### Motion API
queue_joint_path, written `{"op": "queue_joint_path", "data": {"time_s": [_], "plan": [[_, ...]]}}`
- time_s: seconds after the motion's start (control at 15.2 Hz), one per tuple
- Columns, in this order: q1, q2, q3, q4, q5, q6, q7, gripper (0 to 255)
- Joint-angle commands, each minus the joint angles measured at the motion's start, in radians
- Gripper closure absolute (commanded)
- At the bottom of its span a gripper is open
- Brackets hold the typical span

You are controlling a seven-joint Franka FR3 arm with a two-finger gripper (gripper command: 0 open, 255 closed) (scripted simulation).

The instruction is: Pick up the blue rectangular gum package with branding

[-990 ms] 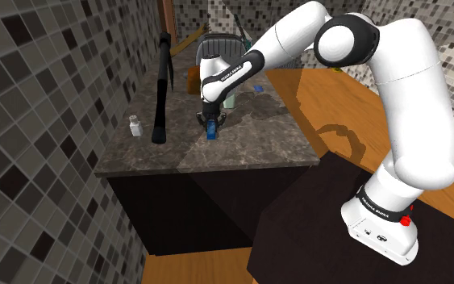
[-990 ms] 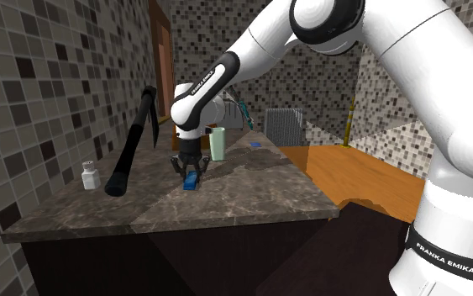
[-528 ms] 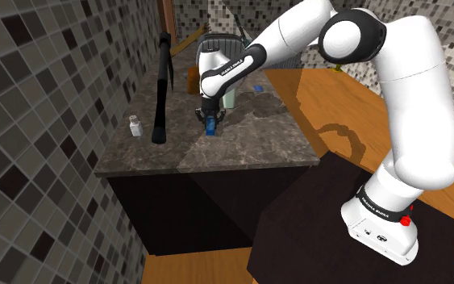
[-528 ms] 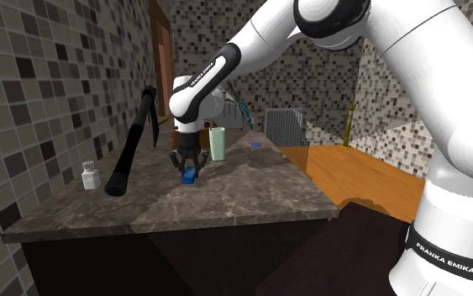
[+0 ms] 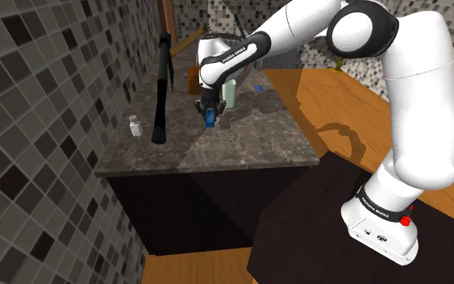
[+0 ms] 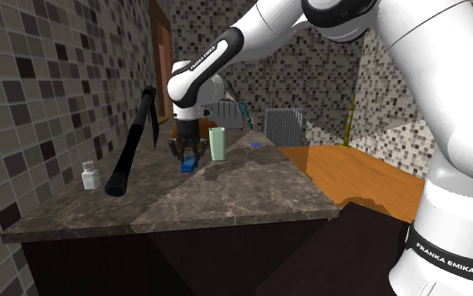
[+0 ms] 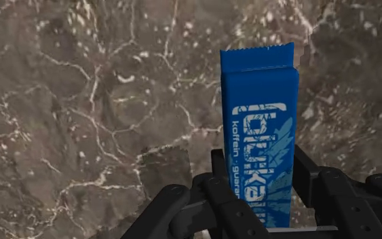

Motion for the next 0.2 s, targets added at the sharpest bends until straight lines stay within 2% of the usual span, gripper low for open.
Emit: {"op": "queue_joint_path", "data": {"time_s": [0.0, 0.13], "plan": [[-0.001, -0.016, 0.002, 0.003, 0.002, -0.019, -0.001, 255], [-0.001, -0.017, 0.002, 0.004, 0.002, -0.021, -0.001, 255]]}}
